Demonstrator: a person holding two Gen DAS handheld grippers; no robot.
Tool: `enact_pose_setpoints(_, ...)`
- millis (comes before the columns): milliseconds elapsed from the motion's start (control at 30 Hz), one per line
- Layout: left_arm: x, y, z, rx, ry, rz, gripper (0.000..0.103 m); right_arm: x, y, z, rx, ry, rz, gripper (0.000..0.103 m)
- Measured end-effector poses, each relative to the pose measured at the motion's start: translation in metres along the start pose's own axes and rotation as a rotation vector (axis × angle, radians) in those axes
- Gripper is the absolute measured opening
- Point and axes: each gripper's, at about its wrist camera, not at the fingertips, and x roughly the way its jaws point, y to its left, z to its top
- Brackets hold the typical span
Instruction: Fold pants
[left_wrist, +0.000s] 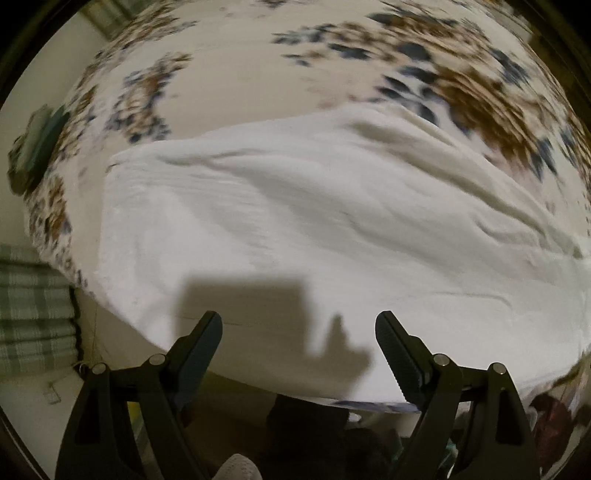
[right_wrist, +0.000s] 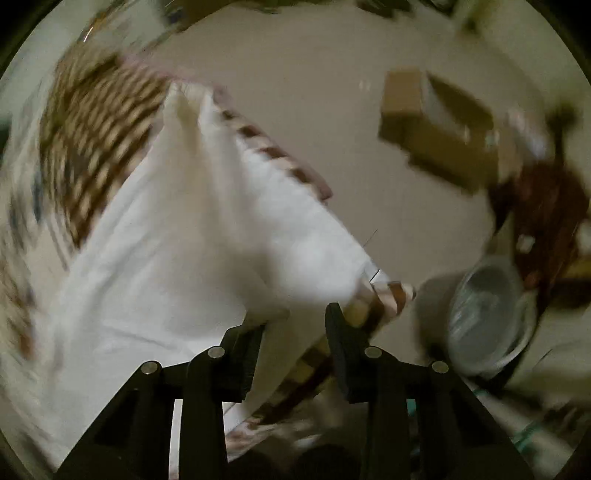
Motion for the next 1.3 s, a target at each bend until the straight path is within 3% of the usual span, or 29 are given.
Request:
enact_pose_setpoints(67,0.003,-0.011,-0.001,0.027,0.006,-0.004,0.085,-0.004,-0.015,0.005,0.04,0.009,0.121,0.05)
enact_pose_setpoints(133,0.006,-0.022,0.001,0.053,0.015,-0.006,0.085,-0.001,-0.026,0.011,0.075,0.021,0.169,0.052)
enact_pose_setpoints(267,0.006,-0.037,0.002,0.086,0.016,-0.001,0.085,0.027,-0.026,0.008,0.162,0.081,0.136,0.052)
enact_pose_setpoints(367,0.002,-0.04,0.004,0.102,0.005,0.003,0.085,0.028,-0.039,0.005,0.255,0.099,0.176,0.052)
enact_pose_setpoints(467,0.008,-0.043,0.001,0.119,0.023,0.01,0.085,0.024,-0.042,-0.004,0.271,0.103,0.156,0.052)
enact_pose_setpoints(533,0.013,-0.041,0.001,0.123,0.035,0.011,0.085,0.027,-0.044,-0.012,0.268,0.128,0.183,0.043)
enact_pose_setpoints(567,0.015,-0.04,0.0,0.125,0.041,0.013,0.085,0.027,-0.048,-0.02,0.261,0.125,0.177,0.024)
enact_pose_setpoints(600,0.018,-0.04,-0.003,0.128,0.048,0.012,0.085,0.026,-0.049,-0.026,0.247,0.102,0.156,0.014)
enact_pose_setpoints(667,0.022,-0.04,-0.006,0.135,0.063,0.01,0.085,0.022,-0.047,-0.031,0.222,0.069,0.146,0.007)
enact_pose_setpoints(867,0.017,-0.041,-0.018,0.168,0.075,-0.019,0.085,-0.015,-0.034,-0.042,0.185,0.01,0.128,0.002)
enact_pose_setpoints(1100,0.023,-0.043,-0.025,0.201,0.092,-0.024,0.085,0.002,-0.037,-0.024,0.175,0.068,0.085,0.002)
enact_pose_setpoints(1167,0.025,-0.043,-0.025,0.204,0.098,-0.023,0.085,0.016,-0.035,-0.02,0.153,0.121,0.07,0.003)
enact_pose_setpoints(1233,0.025,-0.043,-0.026,0.208,0.102,-0.033,0.085,0.022,-0.044,-0.017,0.17,0.164,0.049,0.012)
enact_pose_setpoints(1300,0.026,-0.039,-0.026,0.212,0.101,-0.045,0.085,0.015,-0.055,-0.017,0.23,0.14,0.134,0.031)
